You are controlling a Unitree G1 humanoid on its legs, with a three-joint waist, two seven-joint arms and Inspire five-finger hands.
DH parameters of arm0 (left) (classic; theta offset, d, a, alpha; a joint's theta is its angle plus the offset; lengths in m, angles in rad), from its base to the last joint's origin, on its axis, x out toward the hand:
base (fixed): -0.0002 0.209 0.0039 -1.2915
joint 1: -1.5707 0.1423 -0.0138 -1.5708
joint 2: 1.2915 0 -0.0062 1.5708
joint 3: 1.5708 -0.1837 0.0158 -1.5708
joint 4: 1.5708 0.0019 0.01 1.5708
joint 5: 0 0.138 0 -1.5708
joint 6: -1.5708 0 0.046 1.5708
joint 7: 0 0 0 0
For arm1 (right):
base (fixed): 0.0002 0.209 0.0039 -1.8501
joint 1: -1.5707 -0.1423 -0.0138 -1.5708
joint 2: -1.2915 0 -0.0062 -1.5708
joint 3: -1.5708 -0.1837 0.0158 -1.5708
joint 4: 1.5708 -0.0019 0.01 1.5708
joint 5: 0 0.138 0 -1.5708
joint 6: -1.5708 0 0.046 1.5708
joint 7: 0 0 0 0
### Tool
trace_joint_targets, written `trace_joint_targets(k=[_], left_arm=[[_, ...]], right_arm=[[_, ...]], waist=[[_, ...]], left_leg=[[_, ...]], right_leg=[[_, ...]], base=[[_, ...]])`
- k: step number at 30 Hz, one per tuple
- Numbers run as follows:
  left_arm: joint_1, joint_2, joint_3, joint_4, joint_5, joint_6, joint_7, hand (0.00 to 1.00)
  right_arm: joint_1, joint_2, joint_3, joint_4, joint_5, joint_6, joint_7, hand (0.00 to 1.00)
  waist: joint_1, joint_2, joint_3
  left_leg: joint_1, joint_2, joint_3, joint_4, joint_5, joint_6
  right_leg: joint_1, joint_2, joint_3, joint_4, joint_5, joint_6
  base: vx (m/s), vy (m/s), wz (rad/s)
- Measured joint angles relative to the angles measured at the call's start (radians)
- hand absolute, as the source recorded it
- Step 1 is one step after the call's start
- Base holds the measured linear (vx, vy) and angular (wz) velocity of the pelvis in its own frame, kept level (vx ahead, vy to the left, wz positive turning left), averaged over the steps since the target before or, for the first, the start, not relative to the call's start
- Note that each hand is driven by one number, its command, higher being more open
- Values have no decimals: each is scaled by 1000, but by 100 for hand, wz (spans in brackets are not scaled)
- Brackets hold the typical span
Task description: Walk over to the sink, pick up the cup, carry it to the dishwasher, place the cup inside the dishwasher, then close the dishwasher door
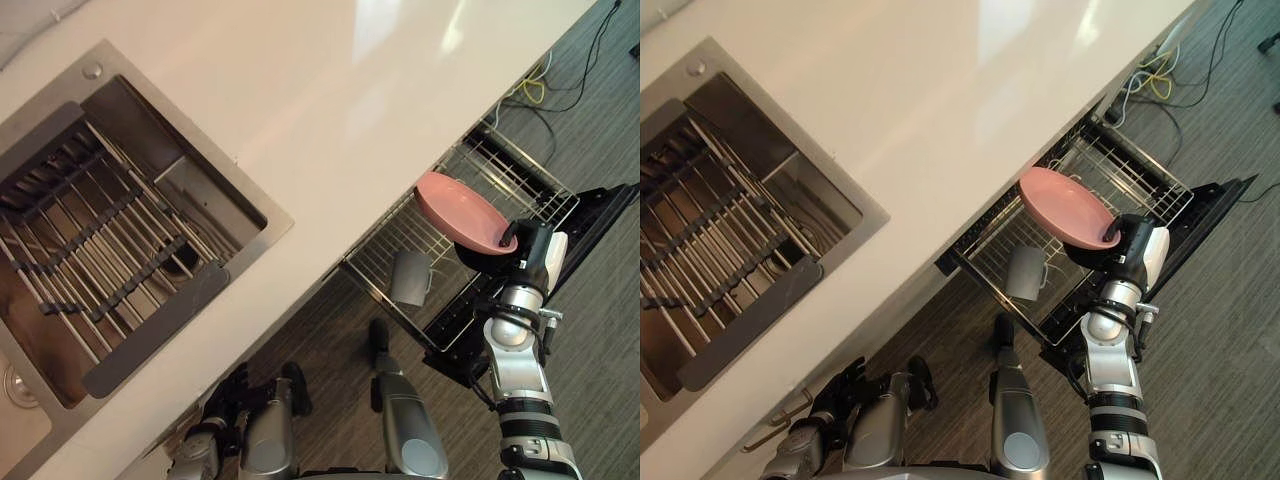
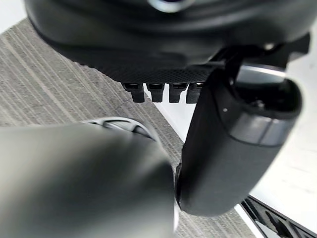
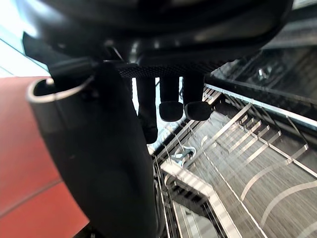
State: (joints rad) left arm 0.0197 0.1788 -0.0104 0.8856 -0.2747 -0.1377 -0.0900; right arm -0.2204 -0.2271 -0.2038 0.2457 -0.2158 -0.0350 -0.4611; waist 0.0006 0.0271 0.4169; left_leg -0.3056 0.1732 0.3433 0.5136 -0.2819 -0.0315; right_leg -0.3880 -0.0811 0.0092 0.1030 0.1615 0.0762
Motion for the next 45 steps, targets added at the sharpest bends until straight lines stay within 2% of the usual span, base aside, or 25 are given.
trace_joint_targets(k=[3, 7, 17, 26, 32, 33, 38, 45], left_arm=[[-24, -34, 0, -34, 2, -1, 9, 100], [-25, -29, 1, -55, -18, 1, 7, 100], [-44, -18, 3, -81, -24, 6, 7, 100], [-45, -18, 4, -99, -42, 8, 7, 100], [-45, -18, 4, -102, -50, 1, 7, 100], [-45, -18, 4, -102, -51, 1, 7, 100], [-45, -18, 4, -105, -59, 1, 7, 100], [-45, -19, 4, -107, -62, 3, 7, 100]], right_arm=[[-15, -4, 17, 0, 33, 13, 1, 0], [-36, -14, 16, 1, 70, 28, 0, 0], [-155, -32, 13, 119, 185, 54, -41, 0], [-217, -62, 1, 199, 239, 100, -50, 0], [-248, -62, -32, 262, 273, 146, -102, 0], [-248, -62, -33, 262, 273, 151, -109, 100], [-276, -66, -35, 308, 275, 178, -125, 100], [-286, -69, -35, 331, 294, 179, -106, 100]], waist=[[15, -1, 11], [29, -1, 19], [55, 0, 29], [66, 0, 29], [67, -1, 30], [67, -1, 30], [67, -1, 30], [68, -1, 30]], left_leg=[[-35, 14, -2, 36, -12, 3], [-64, 33, -2, 64, -19, 0], [-150, 71, -31, 133, -34, -15], [-191, 79, -38, 141, -34, -16], [-202, 80, -36, 141, -34, -16], [-202, 80, -36, 140, -34, -16], [-212, 78, -36, 139, -34, -16], [-213, 75, -39, 135, -33, -16]], right_leg=[[-35, 4, -18, 32, -18, -24], [-75, -3, -70, 79, -37, -37], [-186, 7, -103, 210, -94, -43], [-231, 2, -120, 233, -100, -44], [-244, -1, -123, 239, -101, -44], [-245, -2, -124, 241, -101, -44], [-256, -5, -125, 246, -101, -44], [-254, -9, -132, 244, -101, -43]], base=[[-105, -48, -6], [-59, -57, -4], [-4, -56, 3], [20, -9, 1], [34, 4, 0], [30, 8, 0], [0, 0, 0], [18, 9, 1]])
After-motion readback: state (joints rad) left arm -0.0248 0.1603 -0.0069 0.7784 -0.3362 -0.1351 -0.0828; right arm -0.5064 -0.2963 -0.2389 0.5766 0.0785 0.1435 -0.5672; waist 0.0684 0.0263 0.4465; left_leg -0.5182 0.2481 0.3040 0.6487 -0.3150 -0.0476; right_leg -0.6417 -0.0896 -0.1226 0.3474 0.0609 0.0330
